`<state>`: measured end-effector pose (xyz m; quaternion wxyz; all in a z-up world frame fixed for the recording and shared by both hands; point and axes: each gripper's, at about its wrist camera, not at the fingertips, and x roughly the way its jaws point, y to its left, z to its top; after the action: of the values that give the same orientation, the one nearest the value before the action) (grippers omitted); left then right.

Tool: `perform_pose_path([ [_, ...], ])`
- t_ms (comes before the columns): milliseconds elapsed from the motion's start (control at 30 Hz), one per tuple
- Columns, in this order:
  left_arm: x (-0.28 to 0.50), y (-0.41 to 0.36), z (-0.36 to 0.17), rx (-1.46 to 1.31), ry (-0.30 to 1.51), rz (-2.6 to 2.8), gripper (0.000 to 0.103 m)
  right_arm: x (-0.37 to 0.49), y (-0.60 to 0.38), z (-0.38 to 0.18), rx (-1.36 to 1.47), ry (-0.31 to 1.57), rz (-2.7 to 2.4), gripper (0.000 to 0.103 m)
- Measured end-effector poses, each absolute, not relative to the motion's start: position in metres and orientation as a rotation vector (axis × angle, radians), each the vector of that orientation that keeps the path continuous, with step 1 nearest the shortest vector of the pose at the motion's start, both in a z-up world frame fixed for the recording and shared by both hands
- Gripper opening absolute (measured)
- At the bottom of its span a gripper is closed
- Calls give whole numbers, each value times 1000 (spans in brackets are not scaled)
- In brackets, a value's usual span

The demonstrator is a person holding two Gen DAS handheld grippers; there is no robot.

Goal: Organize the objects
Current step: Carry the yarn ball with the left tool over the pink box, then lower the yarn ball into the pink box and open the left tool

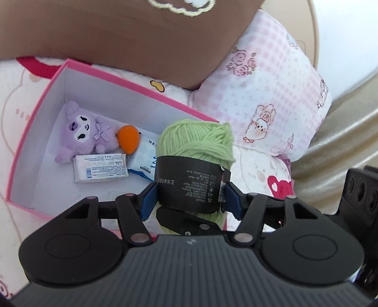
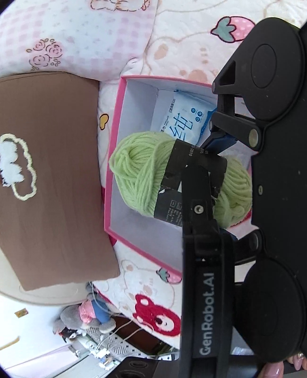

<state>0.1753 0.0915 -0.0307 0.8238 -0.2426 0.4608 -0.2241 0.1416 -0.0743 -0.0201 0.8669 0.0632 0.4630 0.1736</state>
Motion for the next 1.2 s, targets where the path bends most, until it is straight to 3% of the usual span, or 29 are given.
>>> perform_pose_path([
  [933, 253, 96, -109, -601, 1111, -499, 60, 183, -55, -77, -160, 981, 317, 74],
  [1067, 253, 93, -110, -569, 1121, -485, 60, 176, -54, -78, -225, 947, 330, 62],
  [1200, 253, 91, -110, -565, 1127, -465, 58, 173, -52, -82, -256, 926, 300, 61],
])
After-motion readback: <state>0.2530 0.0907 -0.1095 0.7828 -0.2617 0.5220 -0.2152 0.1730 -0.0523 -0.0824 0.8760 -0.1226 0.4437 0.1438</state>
